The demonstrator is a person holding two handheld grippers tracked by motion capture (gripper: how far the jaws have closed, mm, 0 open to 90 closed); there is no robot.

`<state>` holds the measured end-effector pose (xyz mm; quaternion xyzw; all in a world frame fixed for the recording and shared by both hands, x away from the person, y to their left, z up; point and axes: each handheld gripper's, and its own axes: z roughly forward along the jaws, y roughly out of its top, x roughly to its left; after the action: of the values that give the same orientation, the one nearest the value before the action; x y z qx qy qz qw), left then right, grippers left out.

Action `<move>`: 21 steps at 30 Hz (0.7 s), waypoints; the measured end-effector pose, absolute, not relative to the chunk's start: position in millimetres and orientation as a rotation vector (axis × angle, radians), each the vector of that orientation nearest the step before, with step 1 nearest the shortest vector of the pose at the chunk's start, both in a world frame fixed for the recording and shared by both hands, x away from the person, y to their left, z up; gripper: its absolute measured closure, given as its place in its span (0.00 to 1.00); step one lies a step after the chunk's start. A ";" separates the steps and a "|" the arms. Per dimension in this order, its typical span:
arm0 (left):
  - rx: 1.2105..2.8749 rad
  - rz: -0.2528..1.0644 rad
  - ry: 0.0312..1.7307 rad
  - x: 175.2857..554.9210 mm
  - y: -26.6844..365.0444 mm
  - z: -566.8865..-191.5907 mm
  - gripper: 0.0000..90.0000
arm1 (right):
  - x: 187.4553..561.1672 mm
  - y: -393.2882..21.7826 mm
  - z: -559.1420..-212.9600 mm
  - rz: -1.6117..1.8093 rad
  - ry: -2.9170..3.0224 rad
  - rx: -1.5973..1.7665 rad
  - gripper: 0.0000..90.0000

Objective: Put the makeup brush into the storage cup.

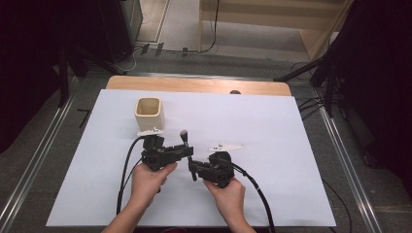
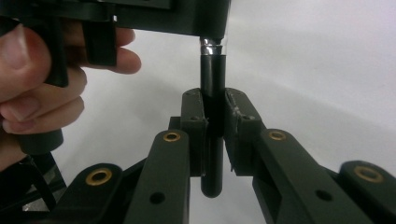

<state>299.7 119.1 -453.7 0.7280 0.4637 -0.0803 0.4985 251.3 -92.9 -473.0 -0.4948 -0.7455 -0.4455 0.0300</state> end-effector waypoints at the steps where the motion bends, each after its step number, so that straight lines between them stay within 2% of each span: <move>1: 1.758 -0.192 1.127 299.3 118.8 -454.5 0.65 | 251.4 -92.3 -473.6 -1.380 -2.289 -1.524 0.89; 13: 1.753 -0.184 1.145 298.4 120.6 -456.4 0.83 | 251.2 -88.5 -475.6 -1.383 -2.280 -1.530 0.89; 21: 1.733 -0.227 1.159 299.5 122.2 -457.6 0.85 | 250.7 -86.5 -475.8 -1.376 -2.287 -1.534 0.89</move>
<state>299.5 122.2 -457.6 0.7161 0.4791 -0.0936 0.4989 250.7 -86.5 -475.8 -0.4980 -0.7426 -0.4467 0.0317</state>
